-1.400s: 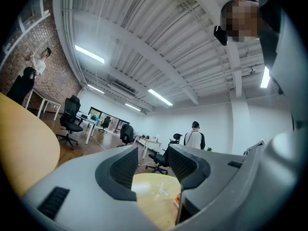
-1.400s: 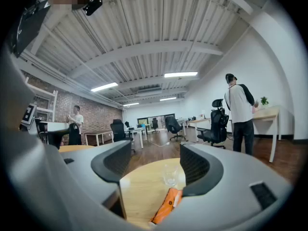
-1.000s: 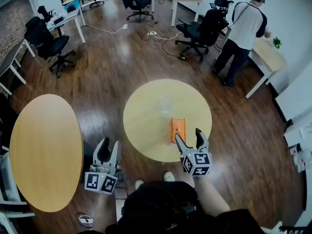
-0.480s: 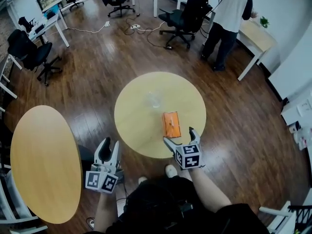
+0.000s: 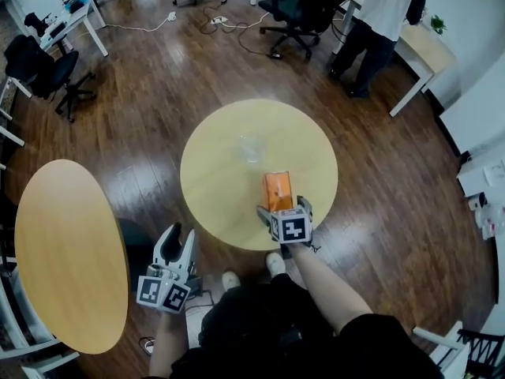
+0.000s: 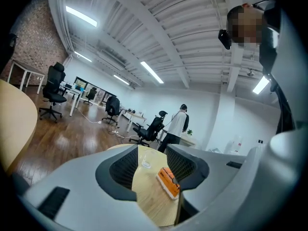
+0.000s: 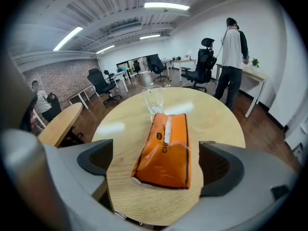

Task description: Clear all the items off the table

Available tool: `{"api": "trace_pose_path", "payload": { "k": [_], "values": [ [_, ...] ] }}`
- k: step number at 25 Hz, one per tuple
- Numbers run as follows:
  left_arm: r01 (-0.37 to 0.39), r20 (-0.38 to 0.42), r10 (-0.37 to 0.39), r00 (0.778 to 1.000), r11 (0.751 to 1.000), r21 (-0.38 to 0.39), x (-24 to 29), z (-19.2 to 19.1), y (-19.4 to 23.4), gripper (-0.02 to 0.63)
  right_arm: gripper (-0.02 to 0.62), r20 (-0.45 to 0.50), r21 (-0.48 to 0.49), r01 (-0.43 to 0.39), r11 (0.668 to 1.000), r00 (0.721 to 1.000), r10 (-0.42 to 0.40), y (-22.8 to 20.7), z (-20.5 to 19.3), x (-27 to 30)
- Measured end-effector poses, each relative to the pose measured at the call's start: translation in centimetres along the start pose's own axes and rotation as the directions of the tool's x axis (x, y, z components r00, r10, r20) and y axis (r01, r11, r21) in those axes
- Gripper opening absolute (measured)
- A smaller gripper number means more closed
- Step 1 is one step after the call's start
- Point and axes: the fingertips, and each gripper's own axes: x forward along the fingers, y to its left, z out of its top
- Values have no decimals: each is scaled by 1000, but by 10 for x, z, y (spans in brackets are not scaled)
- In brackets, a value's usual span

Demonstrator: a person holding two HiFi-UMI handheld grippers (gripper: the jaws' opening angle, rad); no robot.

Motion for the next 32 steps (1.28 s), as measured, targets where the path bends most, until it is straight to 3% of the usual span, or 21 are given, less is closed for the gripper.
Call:
{"api": "trace_pose_path", "payload": {
  "k": [8,12,16,18,24,29,32],
  "values": [
    [-83,-132,94,987,993,84,41,-22,15,198,565,-134,30,3,1000,991,1,-12,1,31],
    [-68,-163,77,984,996,63,54,-34,15,199,565,-156,18,6,1000,988,-3,-3,11,48],
    [-50,-162,52,985,999,15,53,-38,8,199,565,-244,-22,41,999,969,-45,-4,-4,67],
    [-47,-158,46,986,999,-4,48,-39,3,199,511,-225,3,45,999,973,-44,-12,-7,68],
    [-94,-116,89,989,995,-41,28,-31,18,199,460,-179,-12,-4,1000,984,2,-22,1,70],
    [-134,-97,131,987,991,-20,21,-33,22,198,440,-282,-42,-13,999,959,1,-34,-29,60],
    [-139,-83,137,987,990,-12,18,-31,28,198,436,-246,-49,-38,998,969,25,-27,-25,50]
  ]
}}
